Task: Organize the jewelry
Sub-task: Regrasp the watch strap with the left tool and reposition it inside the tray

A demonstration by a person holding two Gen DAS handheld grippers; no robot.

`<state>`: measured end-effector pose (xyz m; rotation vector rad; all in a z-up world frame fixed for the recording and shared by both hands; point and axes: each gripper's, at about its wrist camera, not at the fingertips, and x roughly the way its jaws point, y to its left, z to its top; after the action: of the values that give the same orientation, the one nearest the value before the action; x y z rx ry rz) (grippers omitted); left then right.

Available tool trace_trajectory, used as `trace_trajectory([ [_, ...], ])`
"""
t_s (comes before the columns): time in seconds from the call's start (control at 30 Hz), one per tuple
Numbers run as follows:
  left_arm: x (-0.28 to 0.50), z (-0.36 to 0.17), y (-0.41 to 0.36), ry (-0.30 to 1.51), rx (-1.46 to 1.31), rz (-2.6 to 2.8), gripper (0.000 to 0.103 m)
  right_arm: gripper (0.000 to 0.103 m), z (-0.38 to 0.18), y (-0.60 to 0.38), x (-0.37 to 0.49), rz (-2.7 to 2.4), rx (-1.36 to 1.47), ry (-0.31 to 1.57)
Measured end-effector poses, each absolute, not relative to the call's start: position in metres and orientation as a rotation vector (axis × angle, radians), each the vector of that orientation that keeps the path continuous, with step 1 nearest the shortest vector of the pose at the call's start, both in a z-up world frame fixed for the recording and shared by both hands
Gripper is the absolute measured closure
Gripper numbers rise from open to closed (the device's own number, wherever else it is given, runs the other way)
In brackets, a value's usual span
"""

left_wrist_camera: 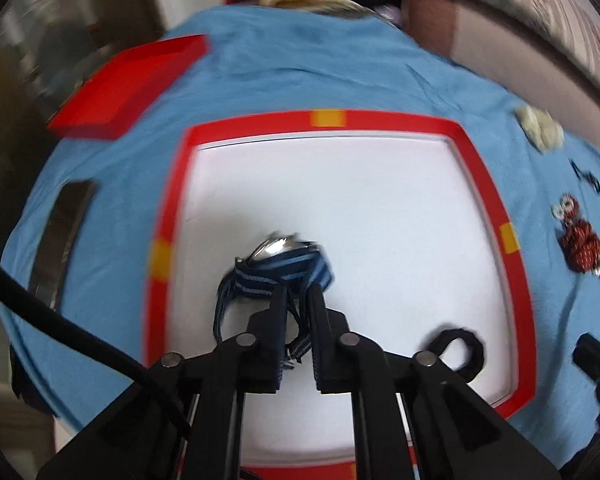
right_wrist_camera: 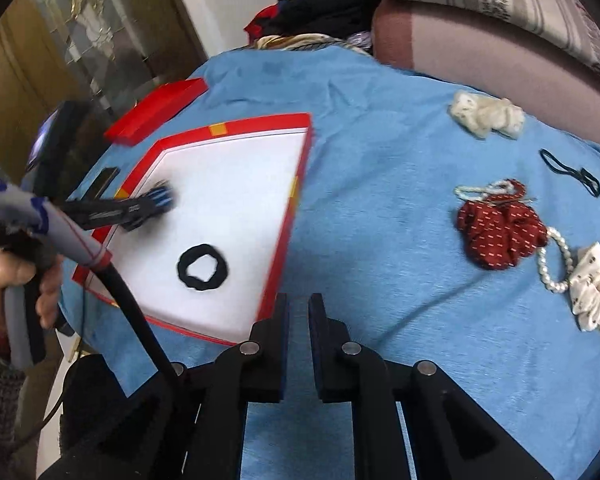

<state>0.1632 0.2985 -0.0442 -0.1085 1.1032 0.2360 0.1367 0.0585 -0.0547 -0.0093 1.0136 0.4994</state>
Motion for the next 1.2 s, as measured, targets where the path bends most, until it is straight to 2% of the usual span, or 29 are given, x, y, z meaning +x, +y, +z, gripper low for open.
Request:
trace_trajectory([
  [0.17, 0.125, -0.051, 0.341, 1.048, -0.286, 0.247, 0.096, 0.092, -0.057, 0.049, 0.137, 0.49, 0.02, 1.023],
  [0.27, 0.113, -0.053, 0.354, 1.036, -0.349, 0.213, 0.092, 0.092, -0.052, 0.046, 0.134, 0.492, 0.023, 1.01],
  [0.37, 0.115, -0.05, 0.344, 1.024, -0.287, 0.209, 0.077, 0.078, -0.044, 0.039, 0.132, 0.475, 0.018, 0.977],
  [0.4, 0.119, -0.048, 0.337, 1.028, -0.253, 0.206, 0.066, 0.075, -0.042, 0.035, 0.131, 0.467, 0.023, 0.969],
  [0.43, 0.124, -0.048, 0.332, 1.035, -0.224, 0.205, 0.055, 0.075, -0.041, 0.03, 0.132, 0.461, 0.029, 0.966],
  [0.5, 0.139, -0.05, 0.323, 1.055, -0.174, 0.212, 0.05, 0.075, -0.039, 0.021, 0.13, 0.445, 0.043, 0.963],
  [0.53, 0.147, -0.052, 0.32, 1.069, -0.159, 0.222, 0.05, 0.075, -0.039, 0.017, 0.13, 0.438, 0.047, 0.961],
  [0.57, 0.156, -0.056, 0.317, 1.091, -0.14, 0.238, 0.056, 0.075, -0.038, 0.013, 0.129, 0.43, 0.049, 0.961],
  [0.6, 0.165, -0.056, 0.312, 1.1, -0.101, 0.261, 0.08, 0.075, -0.039, 0.008, 0.128, 0.418, 0.052, 0.961],
  [0.63, 0.17, -0.055, 0.308, 1.105, -0.077, 0.263, 0.083, 0.075, -0.039, 0.004, 0.126, 0.411, 0.055, 0.962],
  [0.73, 0.182, -0.039, 0.296, 1.092, -0.136, 0.164, 0.084, 0.075, -0.04, -0.011, 0.124, 0.379, 0.076, 0.964],
  [0.93, 0.196, 0.0, 0.275, 0.945, -0.247, -0.056, 0.084, 0.075, -0.046, -0.037, 0.124, 0.323, 0.113, 0.981],
  [1.1, 0.2, -0.052, 0.303, 1.055, -0.384, -0.056, 0.083, 0.075, -0.048, -0.043, 0.122, 0.313, 0.115, 0.978],
  [1.2, 0.185, -0.065, 0.326, 1.028, -0.506, -0.057, 0.083, 0.075, -0.046, -0.04, 0.121, 0.323, 0.1, 0.97],
])
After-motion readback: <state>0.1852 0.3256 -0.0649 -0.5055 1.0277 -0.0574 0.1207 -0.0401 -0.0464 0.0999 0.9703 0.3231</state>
